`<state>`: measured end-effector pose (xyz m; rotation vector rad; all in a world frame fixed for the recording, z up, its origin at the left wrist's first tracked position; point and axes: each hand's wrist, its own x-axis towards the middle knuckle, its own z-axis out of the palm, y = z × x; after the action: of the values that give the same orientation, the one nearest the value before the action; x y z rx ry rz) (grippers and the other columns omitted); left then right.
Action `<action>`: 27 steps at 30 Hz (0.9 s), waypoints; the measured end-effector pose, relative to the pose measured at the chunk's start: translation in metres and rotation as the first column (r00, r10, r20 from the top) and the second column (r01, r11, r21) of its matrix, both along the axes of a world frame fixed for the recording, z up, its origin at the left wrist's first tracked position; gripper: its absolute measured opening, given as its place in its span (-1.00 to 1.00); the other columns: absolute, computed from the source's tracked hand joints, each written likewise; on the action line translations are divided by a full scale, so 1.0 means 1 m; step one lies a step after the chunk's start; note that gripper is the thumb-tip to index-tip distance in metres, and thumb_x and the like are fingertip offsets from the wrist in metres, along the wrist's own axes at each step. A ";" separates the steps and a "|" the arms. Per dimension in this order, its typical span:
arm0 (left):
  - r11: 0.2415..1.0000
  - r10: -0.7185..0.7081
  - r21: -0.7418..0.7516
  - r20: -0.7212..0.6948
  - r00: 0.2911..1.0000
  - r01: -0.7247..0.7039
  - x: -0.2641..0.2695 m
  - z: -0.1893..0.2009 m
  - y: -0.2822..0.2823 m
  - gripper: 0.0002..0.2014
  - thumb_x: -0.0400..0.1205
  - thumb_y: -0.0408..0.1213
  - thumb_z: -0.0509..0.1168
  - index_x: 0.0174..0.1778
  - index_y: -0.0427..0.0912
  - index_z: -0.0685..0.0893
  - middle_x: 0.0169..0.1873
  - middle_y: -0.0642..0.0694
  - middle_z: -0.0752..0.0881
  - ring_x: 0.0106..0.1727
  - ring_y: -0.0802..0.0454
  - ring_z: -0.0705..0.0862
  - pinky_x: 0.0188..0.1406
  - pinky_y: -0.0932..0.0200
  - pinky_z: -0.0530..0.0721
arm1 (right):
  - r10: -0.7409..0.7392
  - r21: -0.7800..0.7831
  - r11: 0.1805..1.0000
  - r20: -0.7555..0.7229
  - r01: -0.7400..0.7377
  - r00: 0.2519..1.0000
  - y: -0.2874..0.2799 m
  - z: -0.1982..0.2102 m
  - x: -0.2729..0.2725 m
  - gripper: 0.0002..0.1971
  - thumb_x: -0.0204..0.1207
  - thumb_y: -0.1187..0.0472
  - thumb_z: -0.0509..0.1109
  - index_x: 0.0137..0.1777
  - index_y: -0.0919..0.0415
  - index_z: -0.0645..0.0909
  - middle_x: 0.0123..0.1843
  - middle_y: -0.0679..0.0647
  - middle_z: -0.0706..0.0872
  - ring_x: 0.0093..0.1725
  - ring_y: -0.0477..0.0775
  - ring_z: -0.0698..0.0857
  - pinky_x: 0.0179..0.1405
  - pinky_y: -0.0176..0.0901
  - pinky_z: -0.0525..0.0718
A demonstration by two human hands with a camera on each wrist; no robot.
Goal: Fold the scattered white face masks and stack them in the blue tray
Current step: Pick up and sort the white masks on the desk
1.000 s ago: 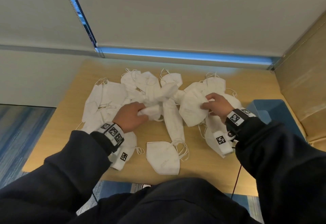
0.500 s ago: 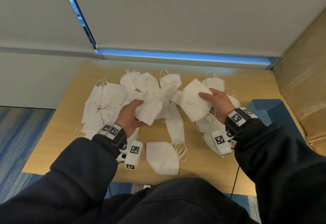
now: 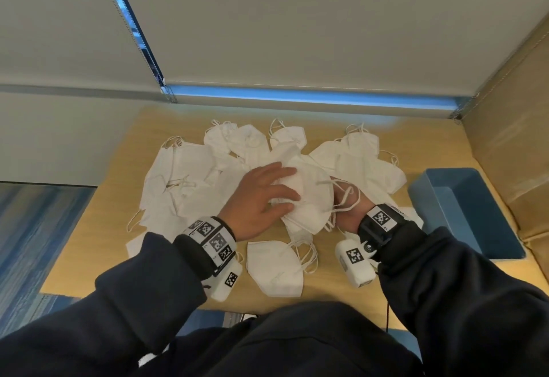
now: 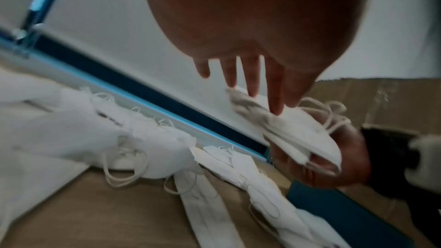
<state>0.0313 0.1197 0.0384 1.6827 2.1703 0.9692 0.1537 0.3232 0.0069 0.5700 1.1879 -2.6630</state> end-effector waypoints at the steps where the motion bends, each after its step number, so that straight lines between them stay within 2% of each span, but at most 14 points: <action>1: 0.996 0.070 0.045 0.036 0.997 -0.071 -0.001 0.001 0.001 -0.78 0.64 0.01 0.41 0.18 0.14 0.79 0.59 0.09 0.49 0.67 0.01 0.32 0.63 -0.14 0.26 | -0.107 0.000 0.994 0.013 0.107 0.994 0.013 0.008 0.013 -0.70 0.60 0.23 0.45 0.26 0.36 0.73 0.17 0.39 0.69 0.06 0.31 0.77 0.12 0.08 0.74; 3: 0.978 0.196 0.036 0.190 0.962 -0.207 -0.003 0.008 0.004 -0.68 0.55 -0.07 0.55 0.21 0.15 0.71 0.54 0.10 0.45 0.58 0.06 0.41 0.50 0.03 0.45 | -0.081 0.006 0.997 -0.004 0.081 0.997 -0.004 0.021 0.014 -0.72 0.64 0.32 0.29 0.24 0.41 0.73 0.09 0.35 0.74 0.00 0.29 0.78 0.07 0.11 0.78; 5: 0.961 0.268 -0.067 0.456 0.849 -0.268 -0.005 0.017 0.008 -0.46 0.50 -0.19 0.62 0.32 0.20 0.55 0.46 0.06 0.53 0.35 0.02 0.66 0.17 0.11 0.70 | -0.087 0.057 0.995 0.014 0.086 0.996 -0.012 0.017 0.011 -0.65 0.74 0.34 0.17 0.42 0.44 0.61 0.21 0.36 0.76 0.16 0.35 0.76 0.17 0.22 0.76; 6: 0.959 0.276 -0.110 0.578 0.768 -0.262 -0.006 0.019 0.008 -0.37 0.50 -0.25 0.61 0.39 0.23 0.48 0.38 -0.01 0.62 0.18 -0.04 0.77 0.02 0.06 0.78 | -0.106 0.105 0.990 0.059 0.099 0.993 -0.013 0.022 0.013 -0.64 0.75 0.31 0.19 0.46 0.42 0.58 0.27 0.36 0.75 0.21 0.38 0.75 0.19 0.26 0.74; 8: 0.963 0.263 -0.146 0.694 0.670 -0.227 -0.011 0.020 0.004 -0.27 0.54 -0.38 0.57 0.49 0.27 0.40 0.19 -0.17 0.78 0.00 -0.14 0.85 -0.05 -0.14 0.84 | -0.116 0.152 0.984 0.135 0.095 0.984 -0.008 0.024 0.014 -0.63 0.70 0.18 0.30 0.39 0.39 0.65 0.17 0.32 0.80 0.07 0.29 0.79 0.01 0.13 0.79; 10: 0.970 0.241 -0.152 0.690 0.683 -0.188 -0.014 0.019 0.000 -0.27 0.57 -0.47 0.51 0.50 0.28 0.42 0.13 -0.20 0.82 0.01 -0.15 0.86 -0.03 -0.19 0.85 | -0.079 0.146 0.988 0.220 0.047 0.972 -0.008 0.027 0.014 -0.50 0.67 -0.07 0.34 0.38 0.34 0.68 0.04 0.28 0.80 -0.11 0.23 0.77 -0.17 0.03 0.79; 13: 0.972 0.237 -0.165 0.659 0.714 -0.170 -0.016 0.017 -0.006 -0.23 0.57 -0.55 0.46 0.50 0.35 0.44 0.14 -0.15 0.82 0.08 -0.12 0.84 -0.01 -0.11 0.85 | 0.075 0.138 0.984 0.274 -0.117 0.959 0.000 0.027 0.020 -0.33 0.55 -0.31 0.40 0.30 0.32 0.72 -0.04 0.24 0.78 -0.16 0.18 0.75 -0.18 0.01 0.79; 15: 0.971 0.236 -0.187 0.658 0.715 -0.149 -0.018 0.014 -0.010 -0.17 0.56 -0.57 0.45 0.51 0.42 0.41 0.15 -0.13 0.81 0.12 -0.10 0.83 0.01 -0.11 0.85 | 0.148 0.290 0.928 0.290 -0.234 0.945 0.003 0.027 0.022 -0.56 0.42 -0.11 0.61 0.03 0.29 0.77 -0.20 0.17 0.74 -0.35 0.04 0.67 -0.33 -0.16 0.68; 17: 0.971 0.214 -0.224 0.637 0.740 -0.088 -0.019 0.012 -0.013 -0.15 0.56 -0.54 0.46 0.52 0.47 0.40 0.18 -0.09 0.79 0.16 -0.05 0.80 0.01 -0.11 0.85 | 0.162 0.428 0.855 0.319 -0.294 0.934 0.002 0.027 0.023 -0.87 0.50 0.20 0.60 -0.18 0.26 0.79 -0.34 0.11 0.70 -0.49 -0.03 0.53 -0.44 -0.25 0.49; 18: 0.967 0.201 -0.248 0.620 0.758 -0.054 -0.020 0.010 -0.015 -0.16 0.56 -0.52 0.46 0.51 0.48 0.40 0.18 -0.07 0.77 0.16 -0.03 0.78 0.00 -0.10 0.85 | 0.139 0.463 0.835 0.344 -0.297 0.929 0.003 0.025 0.023 -0.89 0.52 0.28 0.57 -0.23 0.26 0.79 -0.35 0.11 0.72 -0.48 -0.03 0.53 -0.44 -0.25 0.47; 20: 0.957 0.204 -0.289 0.599 0.774 -0.029 -0.021 0.006 -0.019 -0.22 0.56 -0.47 0.48 0.48 0.45 0.43 0.15 -0.08 0.75 0.12 -0.07 0.78 -0.05 -0.09 0.86 | 0.035 0.449 0.869 0.360 -0.206 0.932 0.005 0.020 0.021 -0.90 0.49 0.33 0.54 -0.24 0.29 0.73 -0.18 0.23 0.75 -0.28 0.09 0.69 -0.21 -0.12 0.73; 22: 0.947 0.260 -0.313 0.628 0.734 -0.068 -0.024 0.000 -0.024 -0.31 0.57 -0.46 0.49 0.44 0.34 0.46 0.13 -0.18 0.74 0.05 -0.13 0.80 -0.15 -0.12 0.86 | -0.108 0.301 0.954 0.314 0.009 0.943 0.006 0.019 0.021 -0.85 0.50 0.32 0.39 -0.30 0.28 0.61 -0.10 0.31 0.73 -0.07 0.23 0.76 0.22 0.14 0.74; 24: 0.939 0.322 -0.318 0.685 0.653 -0.130 -0.027 -0.004 -0.028 -0.38 0.58 -0.47 0.51 0.41 0.20 0.47 0.09 -0.29 0.74 -0.03 -0.17 0.83 -0.18 -0.26 0.86 | -0.184 0.111 0.981 0.263 0.160 0.947 0.003 0.018 0.020 -0.79 0.54 0.30 0.25 -0.35 0.22 0.48 -0.34 0.23 0.63 -0.27 0.22 0.72 0.05 0.13 0.80; 27: 0.939 0.338 -0.302 0.711 0.617 -0.167 -0.026 -0.008 -0.028 -0.42 0.58 -0.48 0.51 0.39 0.09 0.46 0.03 -0.31 0.78 -0.09 -0.15 0.85 -0.14 -0.35 0.84 | -0.091 0.252 0.968 0.311 0.010 0.946 -0.008 0.024 0.015 -0.71 0.57 0.25 0.34 -0.38 0.10 0.42 -0.52 0.02 0.26 -0.53 0.03 0.24 -0.36 -0.12 0.50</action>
<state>0.0054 0.0917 0.0308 0.6493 1.8265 1.1836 0.1691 0.3148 0.0309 1.0427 1.4245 -2.3496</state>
